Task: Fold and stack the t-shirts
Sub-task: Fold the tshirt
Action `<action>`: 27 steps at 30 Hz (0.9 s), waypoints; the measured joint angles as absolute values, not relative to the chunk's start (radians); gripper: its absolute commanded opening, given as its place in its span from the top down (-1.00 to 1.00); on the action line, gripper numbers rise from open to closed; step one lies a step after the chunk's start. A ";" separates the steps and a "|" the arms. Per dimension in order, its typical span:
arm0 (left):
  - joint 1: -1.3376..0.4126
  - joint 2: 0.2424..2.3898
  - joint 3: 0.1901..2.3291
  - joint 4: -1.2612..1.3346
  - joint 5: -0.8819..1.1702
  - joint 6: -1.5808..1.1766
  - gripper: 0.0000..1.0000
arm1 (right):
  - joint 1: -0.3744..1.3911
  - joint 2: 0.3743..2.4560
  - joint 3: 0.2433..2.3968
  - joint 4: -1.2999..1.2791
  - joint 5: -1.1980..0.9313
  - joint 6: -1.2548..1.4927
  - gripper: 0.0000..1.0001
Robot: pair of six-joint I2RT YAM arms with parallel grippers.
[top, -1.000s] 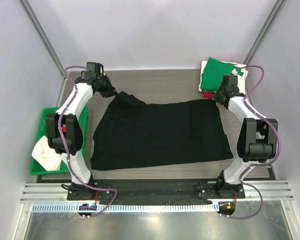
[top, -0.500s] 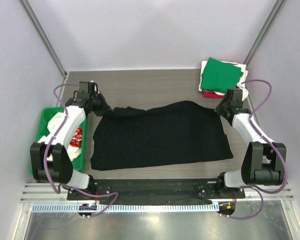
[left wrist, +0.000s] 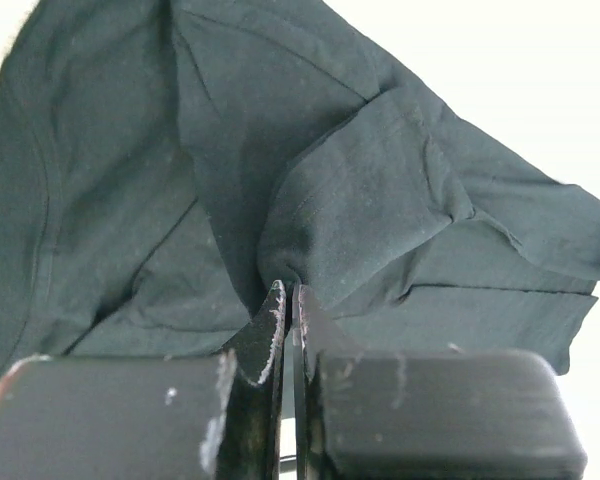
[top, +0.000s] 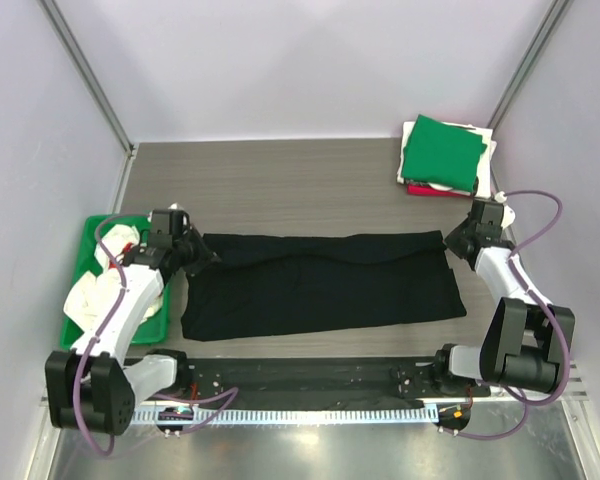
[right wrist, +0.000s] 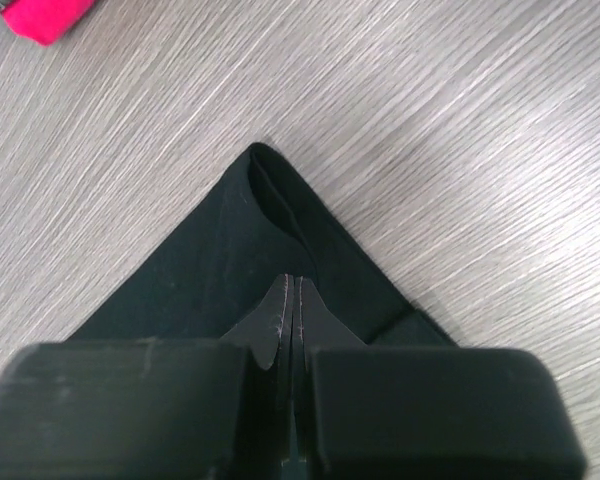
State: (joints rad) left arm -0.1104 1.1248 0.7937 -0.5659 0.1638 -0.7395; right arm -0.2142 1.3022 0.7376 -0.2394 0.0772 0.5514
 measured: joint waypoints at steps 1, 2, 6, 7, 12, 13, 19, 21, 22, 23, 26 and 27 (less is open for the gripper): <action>-0.112 1.106 0.782 -0.566 0.163 -0.746 1.00 | -0.216 1.299 0.734 -0.239 0.075 0.552 0.98; -0.114 1.081 0.767 -0.568 0.162 -0.753 1.00 | -0.216 1.295 0.732 -0.239 0.072 0.553 0.98; -0.120 1.013 0.742 -0.594 0.157 -0.759 1.00 | -0.220 1.283 0.717 -0.240 0.065 0.553 0.97; -0.120 1.002 0.742 -0.603 0.155 -0.759 1.00 | -0.222 1.282 0.712 -0.239 0.064 0.552 0.97; -0.121 0.954 0.736 -0.657 0.149 -0.759 0.96 | -0.245 1.280 0.702 -0.241 0.057 0.552 0.98; -0.125 0.938 0.731 -0.671 0.145 -0.762 0.94 | -0.253 1.280 0.702 -0.241 0.057 0.552 0.98; -0.147 0.836 0.688 -0.745 0.138 -0.824 0.55 | -0.279 1.276 0.702 -0.242 0.052 0.552 0.73; -0.151 0.806 0.677 -0.785 0.138 -0.850 0.23 | -0.285 1.273 0.702 -0.245 0.046 0.554 -0.18; -0.152 0.790 0.675 -0.804 0.139 -0.867 0.14 | -0.287 1.272 0.702 -0.250 0.043 0.558 -0.33; -0.152 0.778 0.674 -0.816 0.139 -0.879 0.10 | -0.289 1.271 0.702 -0.257 0.039 0.551 -0.43; -0.152 0.740 0.675 -0.854 0.135 -0.907 -0.02 | -0.292 1.258 0.702 -0.279 0.027 0.546 -0.52; -0.153 0.733 0.680 -0.867 0.133 -0.913 -0.02 | -0.292 1.247 0.703 -0.286 0.015 0.546 -0.51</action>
State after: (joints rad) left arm -0.1528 0.7330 0.6796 -0.8669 0.1326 -0.9127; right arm -0.2920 1.2472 0.7029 -0.2855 0.0154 0.5461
